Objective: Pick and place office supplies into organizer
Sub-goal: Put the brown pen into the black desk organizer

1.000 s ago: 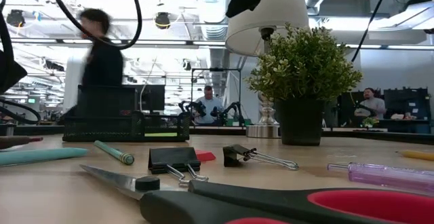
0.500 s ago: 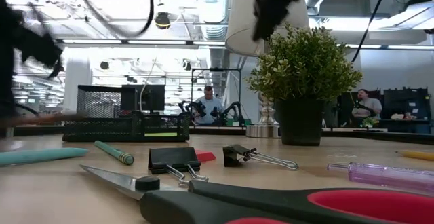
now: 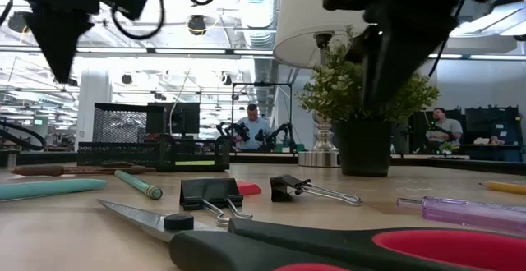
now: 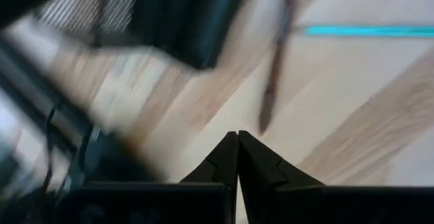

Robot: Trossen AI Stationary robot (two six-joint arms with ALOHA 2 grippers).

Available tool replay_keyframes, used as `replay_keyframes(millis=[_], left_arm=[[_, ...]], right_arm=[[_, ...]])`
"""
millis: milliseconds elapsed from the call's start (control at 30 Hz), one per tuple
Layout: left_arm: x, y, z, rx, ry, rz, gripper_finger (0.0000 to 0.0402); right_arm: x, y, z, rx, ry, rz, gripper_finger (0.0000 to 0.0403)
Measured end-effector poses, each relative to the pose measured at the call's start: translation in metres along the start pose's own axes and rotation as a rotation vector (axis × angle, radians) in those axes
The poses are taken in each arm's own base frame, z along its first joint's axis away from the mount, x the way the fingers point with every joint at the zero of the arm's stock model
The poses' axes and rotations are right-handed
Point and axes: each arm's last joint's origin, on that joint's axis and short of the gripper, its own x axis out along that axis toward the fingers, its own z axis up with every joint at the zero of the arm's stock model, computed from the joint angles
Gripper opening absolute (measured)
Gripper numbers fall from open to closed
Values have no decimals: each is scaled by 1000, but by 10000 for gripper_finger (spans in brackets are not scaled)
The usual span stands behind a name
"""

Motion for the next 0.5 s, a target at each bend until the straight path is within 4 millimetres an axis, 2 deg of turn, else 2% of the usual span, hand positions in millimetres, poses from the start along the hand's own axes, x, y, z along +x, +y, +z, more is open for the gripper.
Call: replay_keyframes(millis=[167,367,500], left_arm=[[19,-8,-2,29,-3,-66,30],[48,0,-14,53,92,1,101],[64,-2,-17,97,93,-46,144]], right_arm=[[5,5,-2,-22,-43,20,115],[6,-1,0,-6,-53,7,115],[6,-7,4,14,-68,8,115]])
